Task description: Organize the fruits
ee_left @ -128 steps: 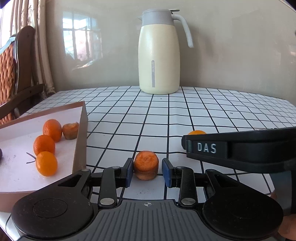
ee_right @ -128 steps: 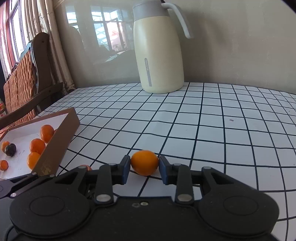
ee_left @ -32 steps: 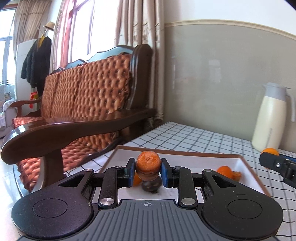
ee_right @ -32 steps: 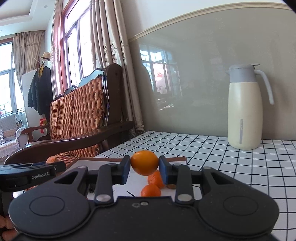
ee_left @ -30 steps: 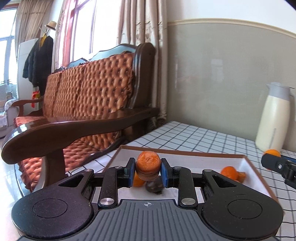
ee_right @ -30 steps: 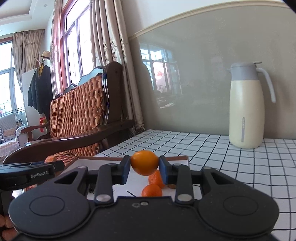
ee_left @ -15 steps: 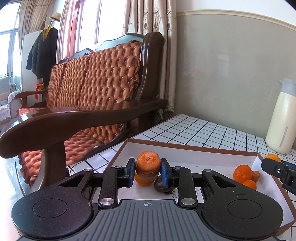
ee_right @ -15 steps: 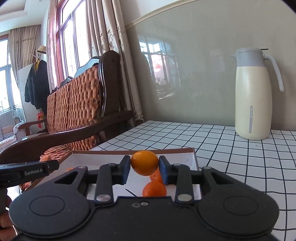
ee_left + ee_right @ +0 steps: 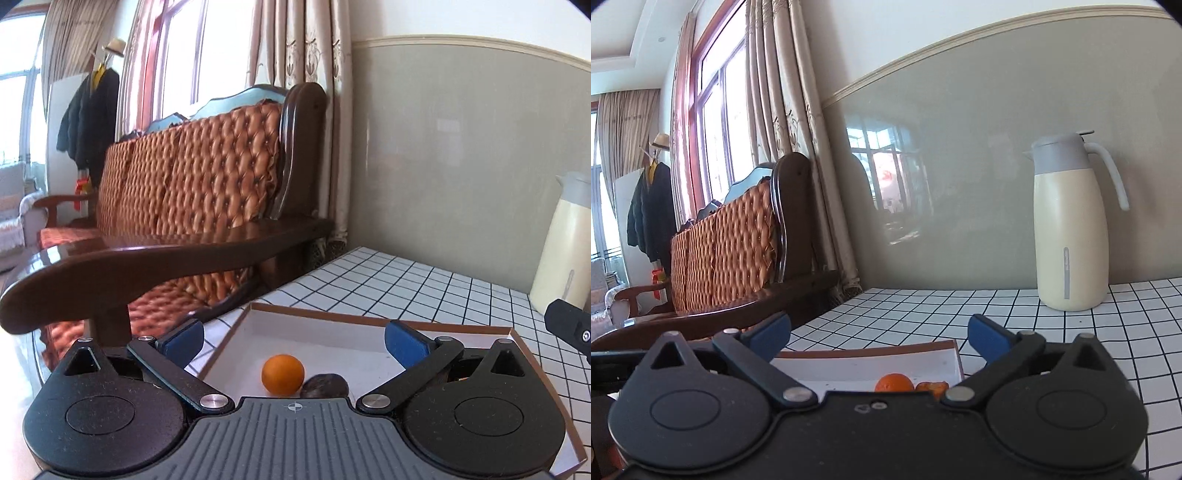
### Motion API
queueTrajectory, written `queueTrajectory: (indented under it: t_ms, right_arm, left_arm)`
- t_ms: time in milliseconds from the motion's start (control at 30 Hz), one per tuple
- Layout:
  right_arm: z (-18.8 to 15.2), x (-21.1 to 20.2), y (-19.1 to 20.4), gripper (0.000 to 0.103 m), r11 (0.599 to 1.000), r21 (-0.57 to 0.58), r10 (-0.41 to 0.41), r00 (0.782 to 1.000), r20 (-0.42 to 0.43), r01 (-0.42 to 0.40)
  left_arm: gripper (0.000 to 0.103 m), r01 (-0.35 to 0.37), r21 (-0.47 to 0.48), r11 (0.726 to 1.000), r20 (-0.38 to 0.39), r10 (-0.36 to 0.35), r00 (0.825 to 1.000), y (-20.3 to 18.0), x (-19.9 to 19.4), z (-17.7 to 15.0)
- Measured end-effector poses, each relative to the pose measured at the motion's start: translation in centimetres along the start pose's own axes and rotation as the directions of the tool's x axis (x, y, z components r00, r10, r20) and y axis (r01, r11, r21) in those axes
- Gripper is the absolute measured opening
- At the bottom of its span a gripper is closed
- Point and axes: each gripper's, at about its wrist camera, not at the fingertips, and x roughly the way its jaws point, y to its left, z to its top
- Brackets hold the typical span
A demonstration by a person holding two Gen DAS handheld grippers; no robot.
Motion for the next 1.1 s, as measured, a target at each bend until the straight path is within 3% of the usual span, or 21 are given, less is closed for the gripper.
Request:
queueTrajectory:
  t_ms: [567, 1100]
  right_arm:
    - [0.4, -3.6, -0.9, 0.097, 1.0, 0.007, 0.004, 1.0, -0.03, -0.004]
    - [2.0, -16.2, -2.2, 0.097, 0.996, 0.061, -0.049, 0.988, -0.146, 0.059]
  left_arm:
    - [0.103, 0.018, 0.068, 0.998, -0.027, -0.016, 1.0, -1.5, -3.2, -0.8]
    - [0.103, 0.067, 0.105, 0.992, -0.064, -0.061, 0.996, -1.3, -16.4, -2.1]
